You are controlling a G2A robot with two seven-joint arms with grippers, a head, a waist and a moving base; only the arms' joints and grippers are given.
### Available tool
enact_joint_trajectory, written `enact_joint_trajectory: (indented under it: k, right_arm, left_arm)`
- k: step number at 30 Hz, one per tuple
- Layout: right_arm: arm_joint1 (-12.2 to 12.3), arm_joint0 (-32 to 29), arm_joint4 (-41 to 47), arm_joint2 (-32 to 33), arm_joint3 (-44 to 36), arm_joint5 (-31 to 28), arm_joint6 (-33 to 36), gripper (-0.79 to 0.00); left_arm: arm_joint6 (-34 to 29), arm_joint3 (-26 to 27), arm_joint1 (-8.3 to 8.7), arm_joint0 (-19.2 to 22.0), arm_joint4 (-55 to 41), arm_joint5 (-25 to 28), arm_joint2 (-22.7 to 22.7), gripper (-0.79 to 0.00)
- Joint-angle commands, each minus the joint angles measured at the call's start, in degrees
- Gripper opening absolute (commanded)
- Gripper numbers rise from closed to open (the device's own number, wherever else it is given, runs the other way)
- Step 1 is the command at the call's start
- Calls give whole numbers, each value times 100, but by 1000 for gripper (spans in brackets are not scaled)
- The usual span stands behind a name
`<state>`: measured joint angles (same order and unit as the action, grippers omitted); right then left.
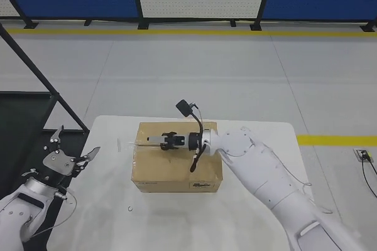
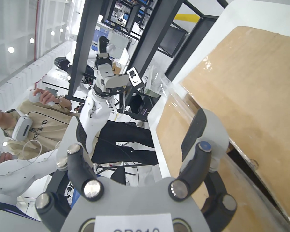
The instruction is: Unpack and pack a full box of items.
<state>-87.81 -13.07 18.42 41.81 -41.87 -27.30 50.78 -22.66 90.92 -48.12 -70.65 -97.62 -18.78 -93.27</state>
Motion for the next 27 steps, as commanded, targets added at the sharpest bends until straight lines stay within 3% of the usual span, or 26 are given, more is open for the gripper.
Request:
enact_joint_trajectory:
  k: [1, 15, 27]
  right_arm:
    - [-12, 32, 189, 86, 72, -90, 38, 0]
    - [-256, 187, -200, -171, 686, 523, 99, 0]
    - [-484, 200, -401, -272, 889, 264, -180, 0]
  left_arm:
    - [-15, -16, -13, -16, 22, -10, -18, 0]
    - [-89, 6, -106, -126, 125, -93, -114, 0]
    - [-145, -11, -178, -192, 202, -191, -186, 0]
